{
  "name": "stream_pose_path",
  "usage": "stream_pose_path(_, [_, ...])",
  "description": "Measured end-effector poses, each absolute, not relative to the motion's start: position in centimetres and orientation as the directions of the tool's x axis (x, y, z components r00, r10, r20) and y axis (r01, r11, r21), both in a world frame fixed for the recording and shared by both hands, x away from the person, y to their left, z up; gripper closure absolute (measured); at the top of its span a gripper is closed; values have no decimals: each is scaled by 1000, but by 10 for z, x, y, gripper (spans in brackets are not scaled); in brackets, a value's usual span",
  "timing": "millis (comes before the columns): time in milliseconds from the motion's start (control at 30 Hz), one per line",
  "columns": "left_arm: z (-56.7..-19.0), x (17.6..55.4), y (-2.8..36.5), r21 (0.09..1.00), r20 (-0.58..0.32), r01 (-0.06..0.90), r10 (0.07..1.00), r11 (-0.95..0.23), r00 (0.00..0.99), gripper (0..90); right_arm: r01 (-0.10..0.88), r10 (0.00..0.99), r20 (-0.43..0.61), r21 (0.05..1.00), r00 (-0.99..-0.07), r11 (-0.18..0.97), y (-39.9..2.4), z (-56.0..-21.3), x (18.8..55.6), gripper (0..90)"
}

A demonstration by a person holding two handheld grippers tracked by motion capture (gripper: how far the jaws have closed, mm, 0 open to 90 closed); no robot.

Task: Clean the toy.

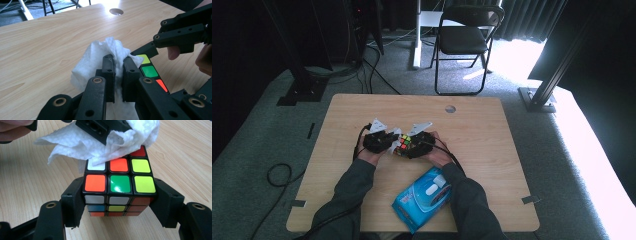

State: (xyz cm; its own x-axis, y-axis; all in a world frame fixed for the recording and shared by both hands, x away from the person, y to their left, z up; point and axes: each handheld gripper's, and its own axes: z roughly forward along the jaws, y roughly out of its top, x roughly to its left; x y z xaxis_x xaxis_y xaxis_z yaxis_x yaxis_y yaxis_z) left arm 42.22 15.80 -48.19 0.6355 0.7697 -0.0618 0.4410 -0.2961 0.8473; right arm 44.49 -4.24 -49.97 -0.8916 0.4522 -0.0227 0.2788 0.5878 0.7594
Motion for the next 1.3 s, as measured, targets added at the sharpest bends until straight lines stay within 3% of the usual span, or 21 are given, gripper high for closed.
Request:
stream_pose_path(733, [-483, 429, 153, 846, -62, 453, 792, -282, 608, 834, 251, 427, -33, 766, -904, 592, -40, -501, 440, 344])
stream_pose_path(1300, [-483, 422, 135, 840, -68, 441, 746, -315, 662, 841, 256, 430, -33, 762, -902, 595, -40, -502, 440, 344])
